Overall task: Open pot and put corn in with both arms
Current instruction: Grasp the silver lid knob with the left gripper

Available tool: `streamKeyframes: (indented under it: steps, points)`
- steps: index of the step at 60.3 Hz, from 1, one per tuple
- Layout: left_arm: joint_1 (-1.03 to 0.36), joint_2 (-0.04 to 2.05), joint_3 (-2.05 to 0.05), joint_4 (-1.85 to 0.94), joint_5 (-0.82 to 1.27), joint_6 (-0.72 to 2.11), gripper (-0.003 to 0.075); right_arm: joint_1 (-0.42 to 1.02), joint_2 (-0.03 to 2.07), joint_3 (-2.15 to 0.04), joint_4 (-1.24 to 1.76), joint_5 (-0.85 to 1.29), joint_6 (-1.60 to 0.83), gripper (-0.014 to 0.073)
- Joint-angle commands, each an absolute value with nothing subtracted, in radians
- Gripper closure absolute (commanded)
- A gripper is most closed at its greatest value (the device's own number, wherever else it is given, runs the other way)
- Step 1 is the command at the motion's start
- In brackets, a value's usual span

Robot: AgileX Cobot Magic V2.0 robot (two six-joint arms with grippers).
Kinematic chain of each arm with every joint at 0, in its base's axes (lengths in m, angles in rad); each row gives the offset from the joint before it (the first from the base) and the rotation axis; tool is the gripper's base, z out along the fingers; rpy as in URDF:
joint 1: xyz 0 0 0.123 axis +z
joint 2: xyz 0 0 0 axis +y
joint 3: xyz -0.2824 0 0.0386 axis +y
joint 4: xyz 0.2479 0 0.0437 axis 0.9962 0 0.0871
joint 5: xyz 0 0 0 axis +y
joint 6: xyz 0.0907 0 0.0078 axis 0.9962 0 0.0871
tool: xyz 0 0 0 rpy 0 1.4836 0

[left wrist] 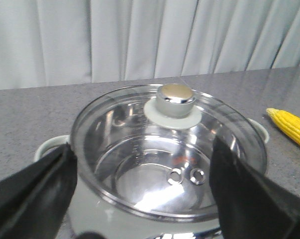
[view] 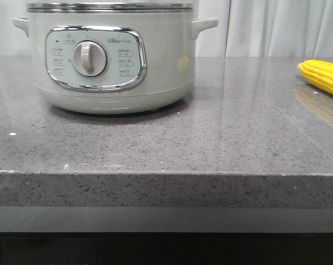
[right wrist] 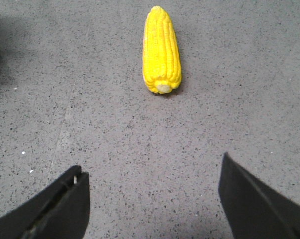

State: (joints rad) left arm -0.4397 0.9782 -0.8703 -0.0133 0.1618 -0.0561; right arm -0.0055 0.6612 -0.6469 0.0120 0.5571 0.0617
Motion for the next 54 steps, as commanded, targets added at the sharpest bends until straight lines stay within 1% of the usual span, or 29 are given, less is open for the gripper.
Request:
streamKeyframes:
  steps: [1,16,32,54]
  points:
    - [-0.474,1.037,-0.961,-0.020,0.054,-0.055,0.0176,-0.012,0.666,-0.675,0.010,0.496,0.053,0.0036]
    - [-0.486,1.259,-1.162,-0.073,0.051,-0.055,0.0176,-0.012,0.666,-0.675,0.010,0.496,0.053,0.0036]
    - [-0.486,1.437,-1.351,-0.092,0.056,-0.055,0.0176,-0.012,0.666,-0.675,0.010,0.496,0.053,0.0036]
    - [-0.486,1.579,-1.441,-0.092,0.065,-0.055,0.0176,-0.012,0.666,-0.675,0.010,0.496,0.053,0.0036]
